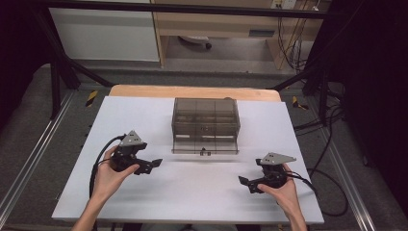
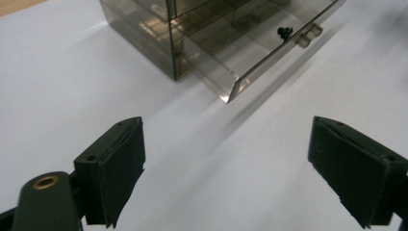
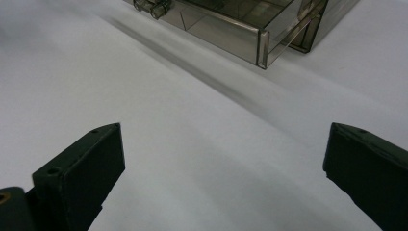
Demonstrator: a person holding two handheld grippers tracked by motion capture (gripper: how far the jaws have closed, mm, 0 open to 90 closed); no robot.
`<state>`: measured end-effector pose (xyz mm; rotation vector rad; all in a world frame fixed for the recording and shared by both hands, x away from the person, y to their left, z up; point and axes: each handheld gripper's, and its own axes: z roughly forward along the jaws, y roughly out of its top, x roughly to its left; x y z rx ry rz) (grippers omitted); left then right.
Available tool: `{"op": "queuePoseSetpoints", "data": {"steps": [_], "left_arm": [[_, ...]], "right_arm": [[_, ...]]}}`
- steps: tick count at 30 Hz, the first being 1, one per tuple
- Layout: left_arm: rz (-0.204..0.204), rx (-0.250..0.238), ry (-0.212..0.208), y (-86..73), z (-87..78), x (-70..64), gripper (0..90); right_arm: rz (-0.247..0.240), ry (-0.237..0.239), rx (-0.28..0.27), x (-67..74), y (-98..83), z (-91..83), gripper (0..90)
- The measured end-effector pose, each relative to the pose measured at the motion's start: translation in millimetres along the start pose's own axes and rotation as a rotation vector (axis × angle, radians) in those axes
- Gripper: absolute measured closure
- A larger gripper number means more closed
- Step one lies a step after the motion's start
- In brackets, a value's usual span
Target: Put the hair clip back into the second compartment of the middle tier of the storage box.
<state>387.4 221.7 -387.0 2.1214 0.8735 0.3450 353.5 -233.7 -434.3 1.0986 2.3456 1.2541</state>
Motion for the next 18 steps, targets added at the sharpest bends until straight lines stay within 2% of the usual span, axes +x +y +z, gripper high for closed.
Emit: {"op": "queuePoseSetpoints", "data": {"steps": [6,18], "left_arm": [[-0.017,-0.005,0.017,-12.8,-6.1,7.5,12.0],[-0.07,-0.01,0.023,-37.5,-11.5,18.2,12.0]], "right_arm": [[-0.021,0.0,0.001,2.6,2.7,1.0,1.5],[-0.038,0.008,0.013,10.4,9.7,6.7,1.5]]}}
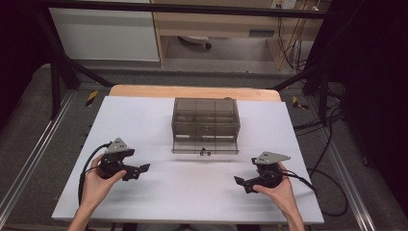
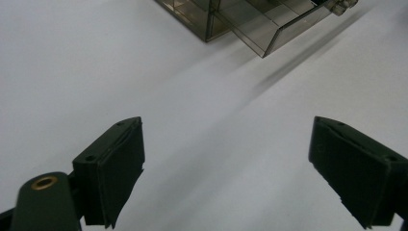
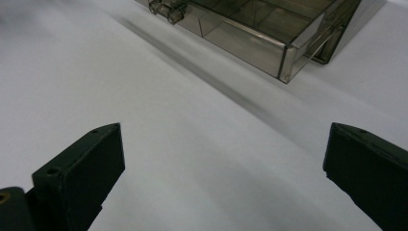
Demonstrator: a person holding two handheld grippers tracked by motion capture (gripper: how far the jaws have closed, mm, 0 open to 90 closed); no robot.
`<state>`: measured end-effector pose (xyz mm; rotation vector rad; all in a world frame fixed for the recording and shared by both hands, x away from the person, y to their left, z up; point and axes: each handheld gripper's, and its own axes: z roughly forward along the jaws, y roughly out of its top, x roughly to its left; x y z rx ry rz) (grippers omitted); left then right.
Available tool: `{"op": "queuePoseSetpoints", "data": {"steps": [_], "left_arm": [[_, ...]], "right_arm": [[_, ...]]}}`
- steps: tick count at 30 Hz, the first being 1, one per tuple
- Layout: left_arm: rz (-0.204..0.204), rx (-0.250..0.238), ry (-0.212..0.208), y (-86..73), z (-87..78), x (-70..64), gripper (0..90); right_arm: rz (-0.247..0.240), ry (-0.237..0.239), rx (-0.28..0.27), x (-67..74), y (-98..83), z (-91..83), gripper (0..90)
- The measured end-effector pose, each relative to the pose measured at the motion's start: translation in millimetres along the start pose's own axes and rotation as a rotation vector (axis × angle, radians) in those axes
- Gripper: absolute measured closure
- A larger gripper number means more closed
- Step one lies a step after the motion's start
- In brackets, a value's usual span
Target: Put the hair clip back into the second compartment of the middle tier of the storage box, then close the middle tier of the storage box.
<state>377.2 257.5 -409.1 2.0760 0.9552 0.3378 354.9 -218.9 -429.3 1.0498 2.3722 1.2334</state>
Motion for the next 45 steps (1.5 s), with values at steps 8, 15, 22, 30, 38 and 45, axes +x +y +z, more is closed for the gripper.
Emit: {"op": "queuePoseSetpoints", "data": {"steps": [8,15,22,30,38,45], "left_arm": [[-0.015,-0.018,0.016,-4.1,-6.2,6.0,12.0],[-0.011,-0.007,0.02,-8.3,-5.6,8.3,12.0],[-0.012,-0.009,0.025,-12.9,-6.1,10.8,12.0],[-0.015,-0.002,0.036,-15.5,-7.2,14.1,12.0],[-0.025,-0.008,0.041,-16.7,-8.6,14.9,11.8],[-0.031,-0.006,0.047,-18.8,-8.5,15.5,11.3]], "right_arm": [[-0.005,0.003,0.0,5.9,4.9,3.6,1.6],[0.014,-0.004,-0.017,10.1,9.2,5.4,2.1],[0.034,-0.016,-0.02,11.1,11.5,7.3,2.7],[0.017,-0.011,-0.006,13.9,15.6,12.1,6.7],[-0.008,-0.012,0.006,17.3,22.4,15.8,12.1],[-0.005,-0.012,-0.014,20.0,31.3,17.5,18.2]]}}
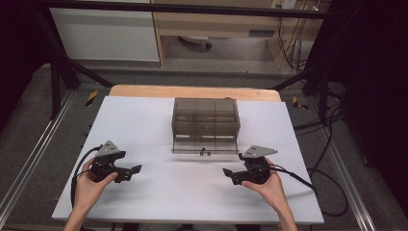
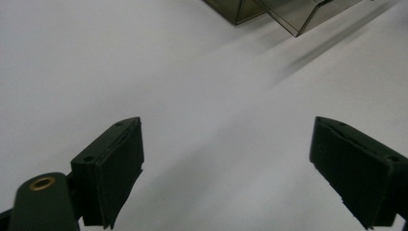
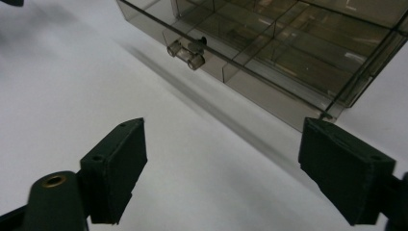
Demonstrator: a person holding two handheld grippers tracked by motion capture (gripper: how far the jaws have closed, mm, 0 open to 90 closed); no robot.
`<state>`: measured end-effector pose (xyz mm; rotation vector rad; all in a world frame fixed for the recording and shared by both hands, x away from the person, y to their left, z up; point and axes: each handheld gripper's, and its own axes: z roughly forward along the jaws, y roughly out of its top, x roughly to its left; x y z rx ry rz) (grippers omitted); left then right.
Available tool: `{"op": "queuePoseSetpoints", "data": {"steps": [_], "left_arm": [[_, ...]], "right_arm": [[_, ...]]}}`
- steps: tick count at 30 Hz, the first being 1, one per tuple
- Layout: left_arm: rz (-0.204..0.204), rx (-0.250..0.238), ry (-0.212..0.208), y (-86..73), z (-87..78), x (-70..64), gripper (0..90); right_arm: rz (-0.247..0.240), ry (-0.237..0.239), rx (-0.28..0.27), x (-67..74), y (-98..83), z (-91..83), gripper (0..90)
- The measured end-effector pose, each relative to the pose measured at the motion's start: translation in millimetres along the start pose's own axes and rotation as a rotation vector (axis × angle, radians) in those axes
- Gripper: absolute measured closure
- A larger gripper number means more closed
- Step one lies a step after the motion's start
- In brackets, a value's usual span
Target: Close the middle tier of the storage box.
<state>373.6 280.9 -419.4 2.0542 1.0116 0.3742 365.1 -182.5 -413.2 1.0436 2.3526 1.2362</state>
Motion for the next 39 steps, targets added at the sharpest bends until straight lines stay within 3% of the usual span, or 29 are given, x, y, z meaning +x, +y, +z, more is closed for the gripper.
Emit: {"op": "queuePoseSetpoints", "data": {"steps": [23,39], "left_arm": [[0.008,0.006,0.005,-0.9,-0.6,0.9,11.1],[0.013,0.012,0.012,-2.0,-0.5,1.5,11.1]], "right_arm": [[-0.009,0.036,-0.025,5.0,10.9,18.1,52.1],[-0.039,0.046,0.014,8.8,18.0,31.3,70.5]]}}
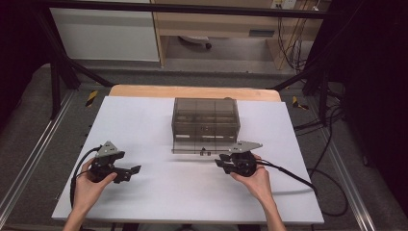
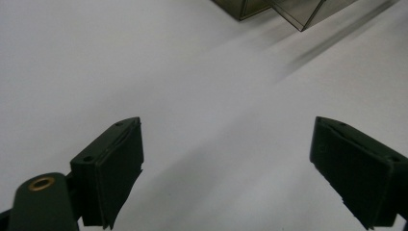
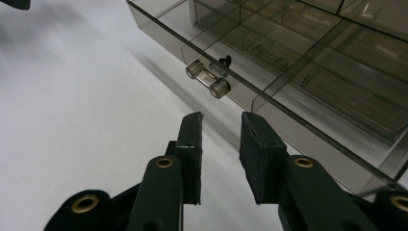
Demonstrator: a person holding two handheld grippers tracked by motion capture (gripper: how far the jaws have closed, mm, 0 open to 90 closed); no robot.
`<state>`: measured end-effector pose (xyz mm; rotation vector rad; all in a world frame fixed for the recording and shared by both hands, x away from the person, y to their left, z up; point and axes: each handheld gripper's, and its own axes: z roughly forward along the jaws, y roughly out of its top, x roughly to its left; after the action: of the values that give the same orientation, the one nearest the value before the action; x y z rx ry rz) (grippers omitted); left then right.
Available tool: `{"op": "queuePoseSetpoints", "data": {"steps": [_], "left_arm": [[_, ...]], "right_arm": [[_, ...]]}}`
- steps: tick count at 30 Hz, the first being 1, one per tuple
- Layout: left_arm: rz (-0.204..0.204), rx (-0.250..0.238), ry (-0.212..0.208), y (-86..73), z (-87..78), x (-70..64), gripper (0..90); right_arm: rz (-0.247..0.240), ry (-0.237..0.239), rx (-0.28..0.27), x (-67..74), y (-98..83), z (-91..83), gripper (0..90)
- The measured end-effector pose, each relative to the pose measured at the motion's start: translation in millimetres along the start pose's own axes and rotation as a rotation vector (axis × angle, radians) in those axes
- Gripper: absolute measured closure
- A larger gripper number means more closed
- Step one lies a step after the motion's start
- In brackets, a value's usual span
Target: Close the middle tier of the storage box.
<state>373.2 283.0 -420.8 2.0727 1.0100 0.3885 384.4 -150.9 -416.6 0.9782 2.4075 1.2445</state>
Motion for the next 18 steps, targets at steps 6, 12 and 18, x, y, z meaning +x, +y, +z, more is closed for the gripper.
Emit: {"op": "queuePoseSetpoints", "data": {"steps": [6,12,18], "left_arm": [[-0.001,0.0,-0.001,-0.2,0.5,-0.2,11.1],[-0.001,-0.001,0.0,-0.3,0.2,-0.2,11.1],[0.001,0.003,-0.001,-0.1,0.9,-0.9,11.1]], "right_arm": [[-0.02,-0.012,0.021,-1.0,-1.3,4.0,74.2],[-0.018,-0.012,0.018,-1.7,-1.0,5.3,78.8],[-0.023,-0.01,0.023,-1.7,-1.4,6.6,83.9]]}}
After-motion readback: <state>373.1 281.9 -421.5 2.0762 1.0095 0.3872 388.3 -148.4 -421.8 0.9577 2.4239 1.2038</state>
